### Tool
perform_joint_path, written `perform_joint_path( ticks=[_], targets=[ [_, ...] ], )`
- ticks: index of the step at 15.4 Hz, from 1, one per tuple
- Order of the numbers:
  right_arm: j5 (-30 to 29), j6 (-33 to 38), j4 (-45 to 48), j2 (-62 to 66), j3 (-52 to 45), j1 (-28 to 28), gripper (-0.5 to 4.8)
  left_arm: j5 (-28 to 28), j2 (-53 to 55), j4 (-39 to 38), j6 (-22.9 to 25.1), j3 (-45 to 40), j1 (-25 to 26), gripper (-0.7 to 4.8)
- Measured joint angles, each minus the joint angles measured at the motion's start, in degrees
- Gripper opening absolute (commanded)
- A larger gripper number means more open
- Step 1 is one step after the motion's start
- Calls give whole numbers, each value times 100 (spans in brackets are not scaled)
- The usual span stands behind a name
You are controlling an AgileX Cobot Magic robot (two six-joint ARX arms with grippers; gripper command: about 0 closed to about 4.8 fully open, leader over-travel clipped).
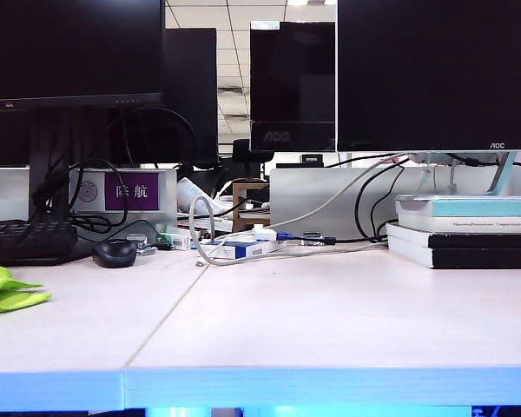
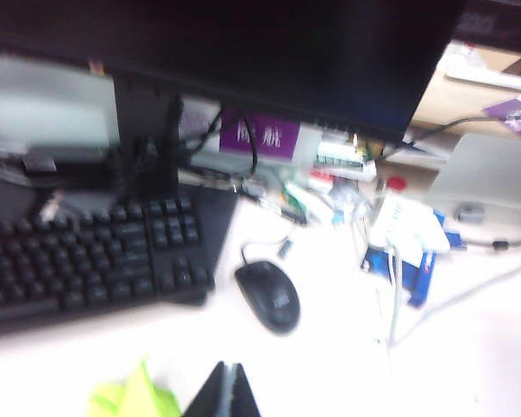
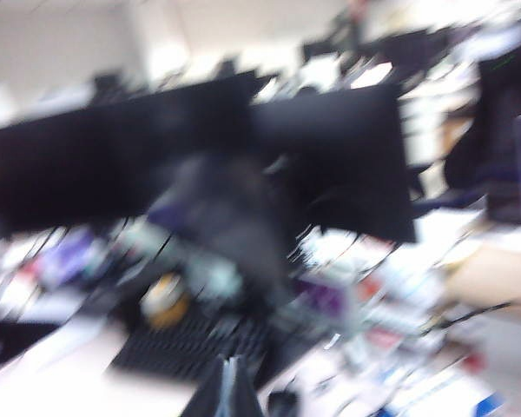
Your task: Wipe the table from left to right using the rag.
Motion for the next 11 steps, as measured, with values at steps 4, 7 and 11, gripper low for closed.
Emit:
perform_joint_path(
  ticks=[4, 7, 11],
  targets=[
    [1661, -1047, -1034, 378, -2, 2223, -6, 144, 79, -229, -42, 2, 0, -3],
    [2050, -1438, -1681, 654, 0, 3239, -6, 308, 295, -636, -37, 2, 0, -3],
    [1923, -1709, -2157, 868, -2, 3803, -6, 603, 608, -1032, 46, 4, 0, -3]
  ],
)
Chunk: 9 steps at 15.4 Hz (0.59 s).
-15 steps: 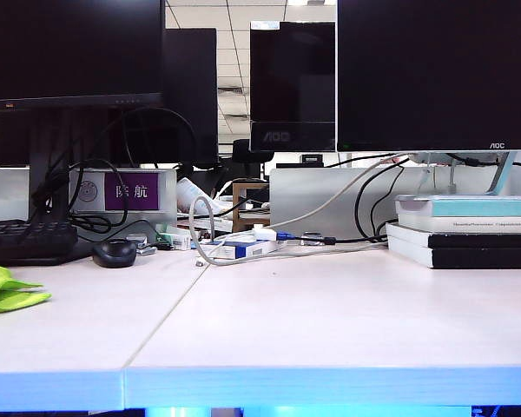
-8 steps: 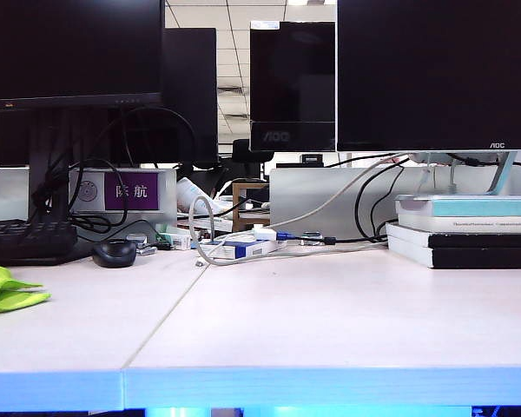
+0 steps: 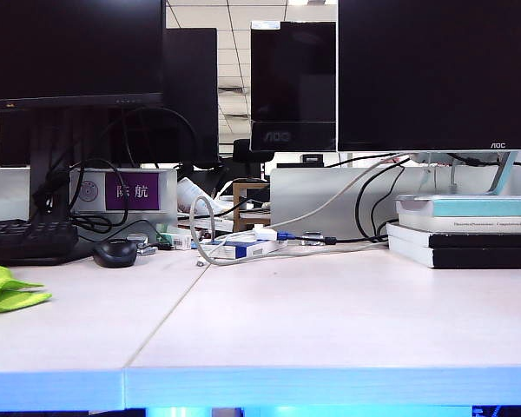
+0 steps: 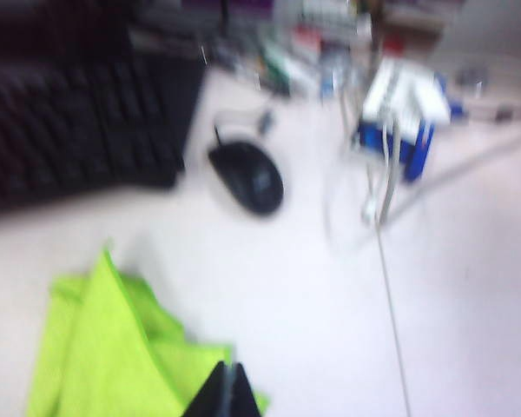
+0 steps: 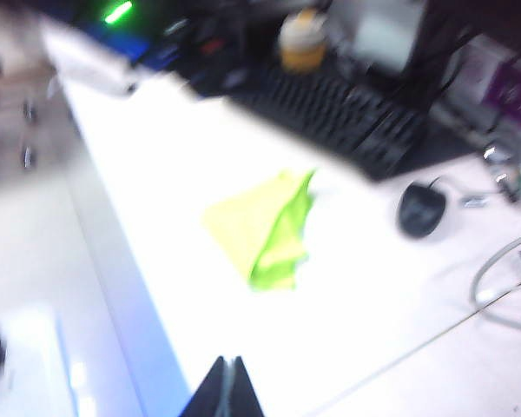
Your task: Wipe the table from left to right using the rag.
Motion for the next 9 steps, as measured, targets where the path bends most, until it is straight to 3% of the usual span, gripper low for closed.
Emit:
perform_joint_path(
  ticks=[5, 6, 7, 8, 9],
  targets=[
    [-52, -260, -251, 55, 0, 68, -6, 37, 529, -428, 2, 2, 0, -1],
    [-52, -260, -251, 55, 2, 66, -6, 35, 651, -516, 4, 0, 0, 41],
    [-59, -260, -251, 55, 2, 68, -6, 33, 807, -649, 9, 0, 0, 122],
    [-74, -260, -251, 55, 2, 70, -6, 35, 970, -772, 7, 0, 0, 159],
    [-83, -260, -251, 55, 4, 70, -6, 33, 1147, -874, 13, 0, 0, 162]
  ],
)
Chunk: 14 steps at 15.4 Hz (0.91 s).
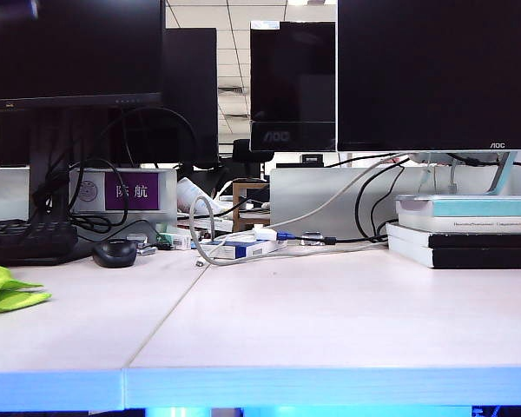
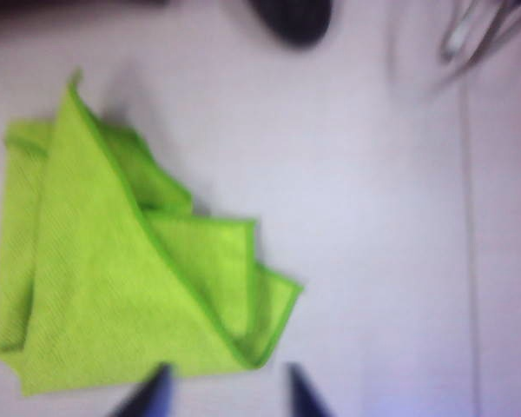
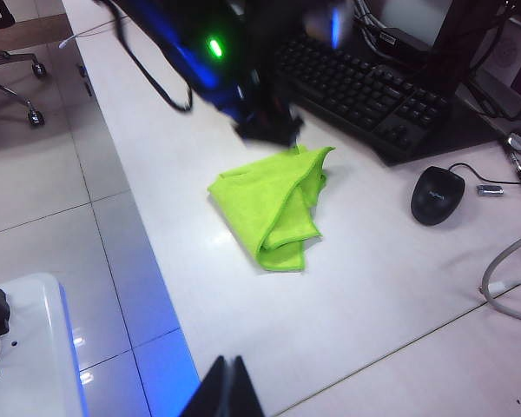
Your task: Wipe the table from left to right using the rag.
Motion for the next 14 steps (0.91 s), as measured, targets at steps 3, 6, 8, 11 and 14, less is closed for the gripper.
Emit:
perform_joint_path(
  ticks=[3, 6, 8, 11, 14],
  targets=[
    [-140, -2, 0, 0, 0, 2, -6, -306, 592, -66, 55, 2, 24, 161],
    [-138, -2, 0, 0, 0, -2, -6, -468, 1034, -136, 55, 0, 280, 161],
    [-140, -2, 0, 2, 0, 0, -6, -520, 1593, -114, 55, 0, 667, 161],
    [-140, -7, 0, 4, 0, -2, -6, -518, 1849, 177, 55, 0, 664, 161],
    [-140, -20, 0, 7, 0, 0, -6, -518, 2100, 448, 55, 2, 664, 161]
  ],
)
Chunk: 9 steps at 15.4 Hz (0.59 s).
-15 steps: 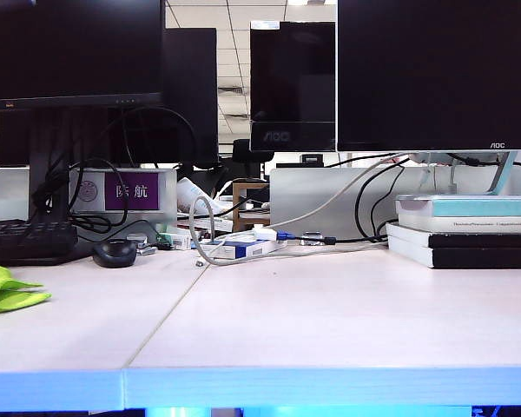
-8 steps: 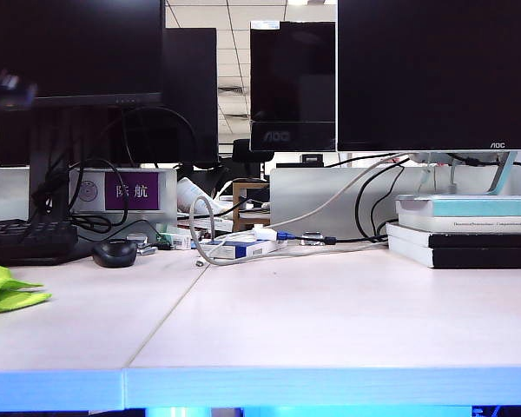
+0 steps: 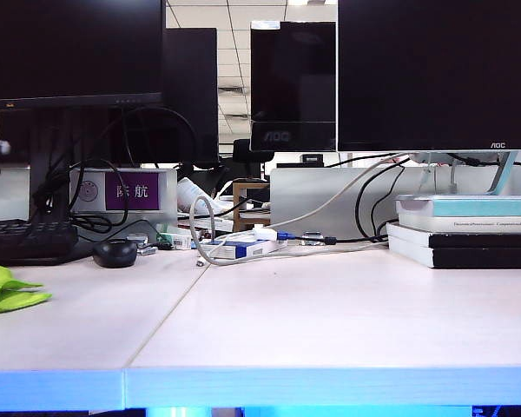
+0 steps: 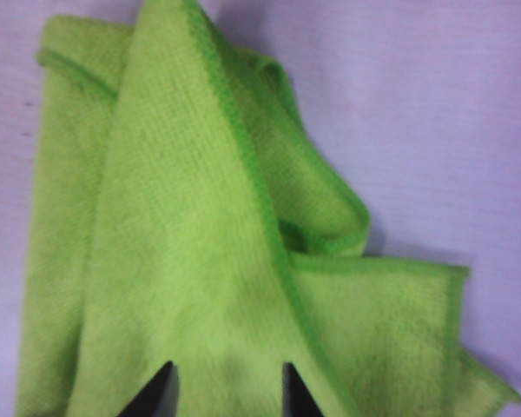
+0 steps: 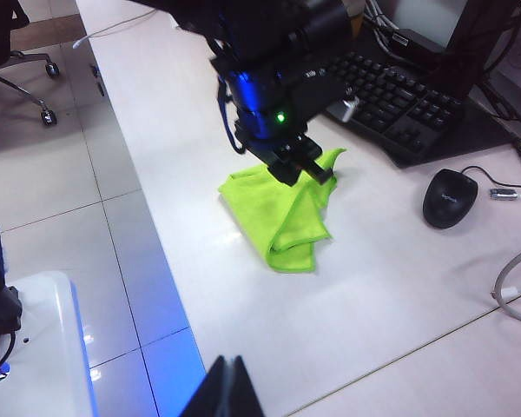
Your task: Wipe the table from left to right using the rag.
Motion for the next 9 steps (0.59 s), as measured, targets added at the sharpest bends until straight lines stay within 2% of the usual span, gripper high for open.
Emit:
perform_joint_path(
  ticks=[3, 7, 8, 9],
  targets=[
    [0, 0, 0, 0, 0, 0, -6, 0, 671, 79, 0, 0, 0, 161],
    [0, 0, 0, -2, 0, -2, -6, 0, 977, 109, 0, 109, -7, 161],
    [0, 0, 0, -2, 0, -2, -6, -2, 1032, 98, 0, 120, -13, 151],
    [0, 0, 0, -2, 0, -2, -6, -2, 1088, 70, 0, 151, -22, 114]
  ],
)
